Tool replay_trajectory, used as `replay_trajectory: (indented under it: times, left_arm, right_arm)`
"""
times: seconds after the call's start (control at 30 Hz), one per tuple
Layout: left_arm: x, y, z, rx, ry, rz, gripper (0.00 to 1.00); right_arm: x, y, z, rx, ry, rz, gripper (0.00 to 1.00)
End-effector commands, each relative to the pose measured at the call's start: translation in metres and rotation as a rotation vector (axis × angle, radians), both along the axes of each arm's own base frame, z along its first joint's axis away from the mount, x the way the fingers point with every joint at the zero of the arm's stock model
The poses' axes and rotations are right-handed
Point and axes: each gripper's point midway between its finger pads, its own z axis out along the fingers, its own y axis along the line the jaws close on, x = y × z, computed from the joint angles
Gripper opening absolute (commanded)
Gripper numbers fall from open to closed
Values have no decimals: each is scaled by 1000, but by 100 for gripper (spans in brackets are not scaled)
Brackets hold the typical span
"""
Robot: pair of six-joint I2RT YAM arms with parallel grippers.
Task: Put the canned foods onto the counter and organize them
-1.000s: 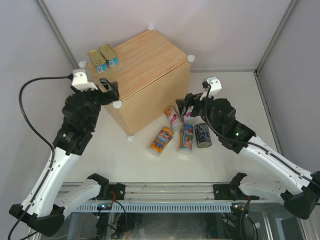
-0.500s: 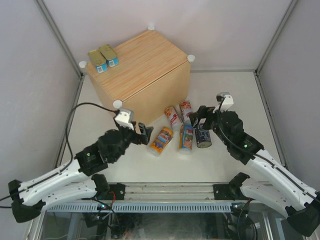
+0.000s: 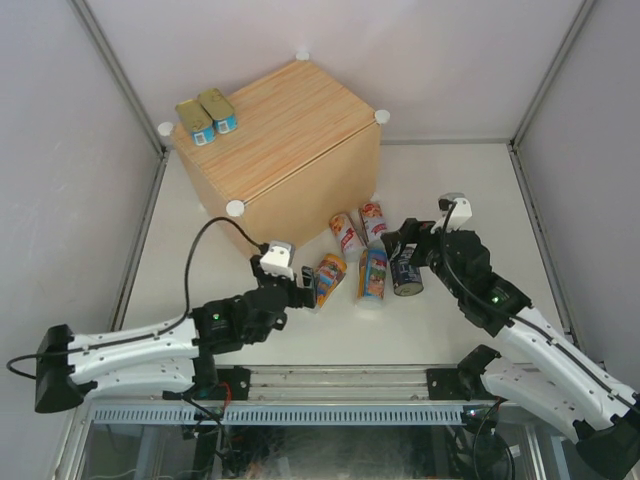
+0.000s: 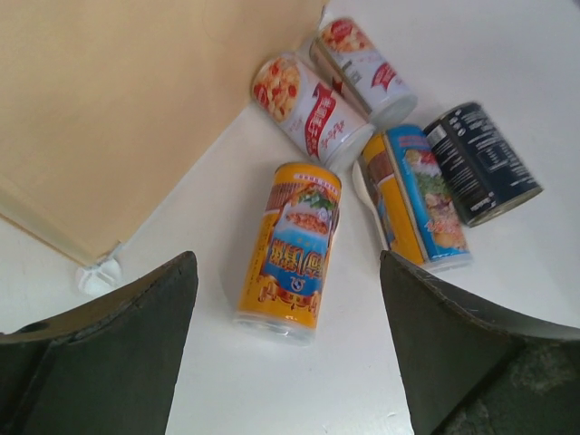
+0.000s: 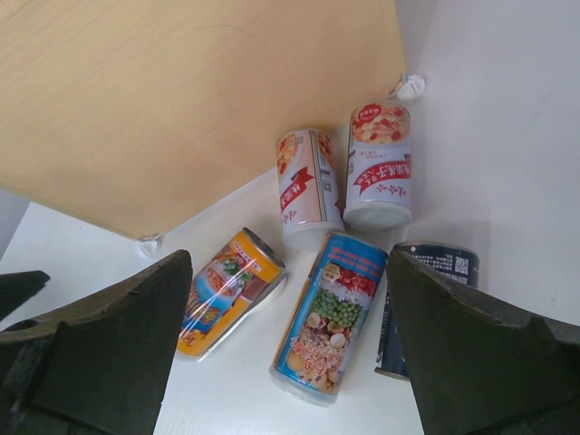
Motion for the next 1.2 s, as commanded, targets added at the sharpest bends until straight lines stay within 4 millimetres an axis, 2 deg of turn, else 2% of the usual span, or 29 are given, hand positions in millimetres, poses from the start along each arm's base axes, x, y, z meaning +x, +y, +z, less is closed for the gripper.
replay_trajectory:
  times: [0.0, 0.17, 0.47, 0.77, 1.17]
  left_arm:
    - [2, -14, -30, -43, 46, 48, 86]
    - [6, -26, -61, -35, 88, 84, 89]
    - [15, -42, -85, 28, 141, 124, 96]
    - [24, -42, -116, 36, 193, 128, 97]
    - [26, -41, -144, 52, 228, 141, 97]
  right_arm:
    - [-1, -3, -6, 27, 16, -15, 88]
    - [-1, -7, -10, 41, 27, -24, 88]
    - [-4, -10, -11, 42, 34, -16, 88]
    - [-6, -12, -16, 57, 36, -8, 88]
    - [-4, -9, -31, 67, 57, 3, 88]
